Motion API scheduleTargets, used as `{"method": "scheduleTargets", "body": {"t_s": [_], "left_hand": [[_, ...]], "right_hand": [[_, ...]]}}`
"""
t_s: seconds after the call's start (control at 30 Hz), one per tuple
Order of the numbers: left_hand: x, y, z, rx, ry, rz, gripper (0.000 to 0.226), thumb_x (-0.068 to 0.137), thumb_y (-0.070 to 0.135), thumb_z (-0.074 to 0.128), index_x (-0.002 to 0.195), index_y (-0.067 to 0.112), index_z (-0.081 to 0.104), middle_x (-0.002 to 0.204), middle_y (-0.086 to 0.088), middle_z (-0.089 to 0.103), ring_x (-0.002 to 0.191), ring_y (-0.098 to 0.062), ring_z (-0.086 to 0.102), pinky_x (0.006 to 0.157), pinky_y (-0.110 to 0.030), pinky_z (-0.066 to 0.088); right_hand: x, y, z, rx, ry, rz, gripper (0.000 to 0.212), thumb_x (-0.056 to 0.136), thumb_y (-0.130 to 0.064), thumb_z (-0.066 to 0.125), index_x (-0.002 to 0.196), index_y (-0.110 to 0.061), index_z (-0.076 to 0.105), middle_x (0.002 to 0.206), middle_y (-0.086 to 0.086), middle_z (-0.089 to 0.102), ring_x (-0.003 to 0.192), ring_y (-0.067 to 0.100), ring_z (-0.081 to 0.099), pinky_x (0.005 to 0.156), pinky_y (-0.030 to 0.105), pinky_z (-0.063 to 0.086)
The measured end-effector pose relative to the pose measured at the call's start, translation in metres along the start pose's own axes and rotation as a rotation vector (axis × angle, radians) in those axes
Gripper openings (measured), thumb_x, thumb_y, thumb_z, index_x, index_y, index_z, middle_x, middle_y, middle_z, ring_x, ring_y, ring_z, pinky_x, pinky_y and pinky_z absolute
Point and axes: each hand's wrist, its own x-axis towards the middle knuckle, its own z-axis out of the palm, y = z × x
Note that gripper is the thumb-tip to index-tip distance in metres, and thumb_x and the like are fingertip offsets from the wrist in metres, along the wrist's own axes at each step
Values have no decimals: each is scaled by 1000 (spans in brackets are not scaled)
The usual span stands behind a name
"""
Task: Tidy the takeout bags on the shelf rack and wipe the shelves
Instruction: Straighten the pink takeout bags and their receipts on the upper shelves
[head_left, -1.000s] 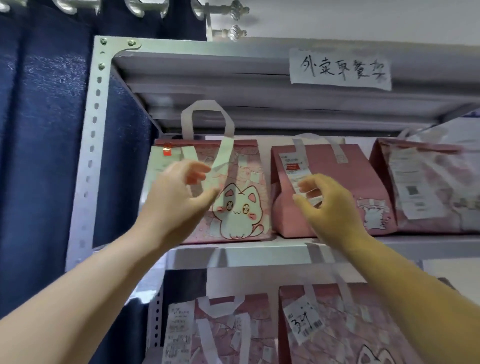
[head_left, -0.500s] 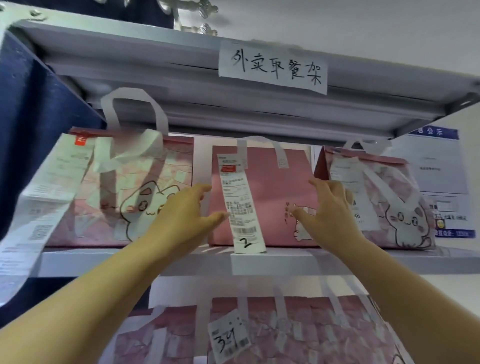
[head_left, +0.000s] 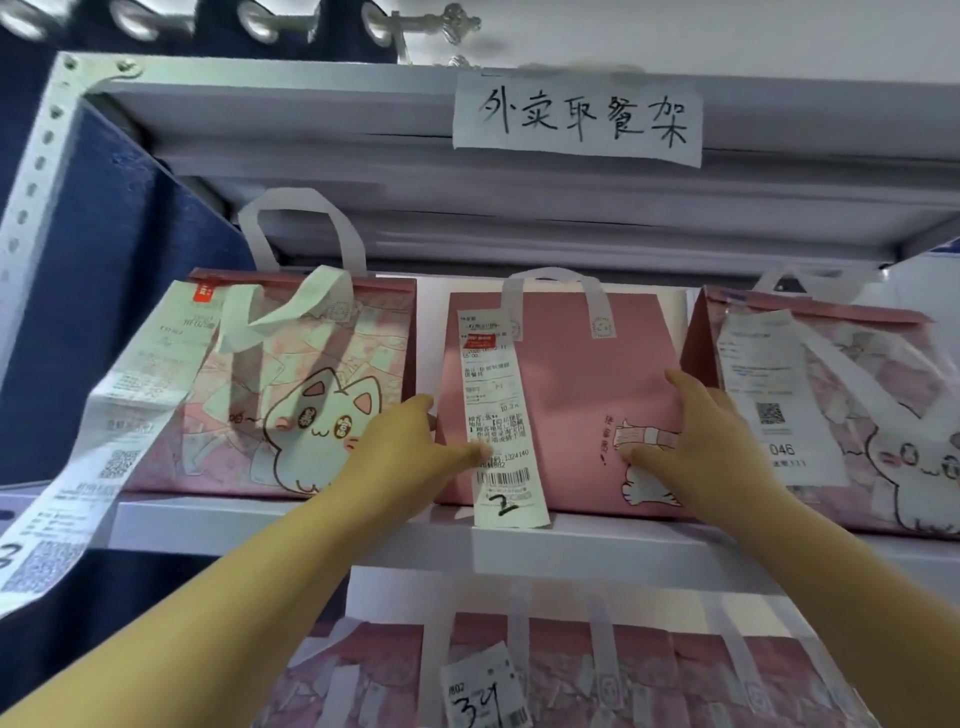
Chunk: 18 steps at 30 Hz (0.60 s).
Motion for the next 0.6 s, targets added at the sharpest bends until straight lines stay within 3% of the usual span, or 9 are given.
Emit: {"method": "scheduleTargets", "body": {"t_s": [0.07,0.2,0.37,0.6], "left_hand": [[-1,-1,1,-29,-2,10,33,72,40,76,95,24,60,91,12,70,77,-6,67,64,-32,58],[-8,-1,3,-88,19,91,20,74,30,76,88,30,63,92,17,71,72,6,66,58,-17,54],[-10,-3,3,-100,34,101,25,73,34,76,94,34,63,106,8,66,92,-12,65,78,-37,55],[-12,0,2,-125,46,111,24,75,29,75,97,31,64,102,12,69,88,-9,67,77,-36,57]], "right_hand": [[-3,3,1,11,38,-25,86,70,-32,76,141,-25,27,133,8,41,118,27,43,93,41,39],[-8,8,1,85,79,-6,87,69,-28,78,141,-26,29,136,5,40,118,24,44,92,40,39],[-8,9,1,104,89,-30,86,69,-24,78,141,-25,31,133,4,41,115,22,44,85,33,34],[-7,11,3,98,87,-41,86,68,-25,78,140,-26,32,132,4,43,113,19,44,84,29,32]]}}
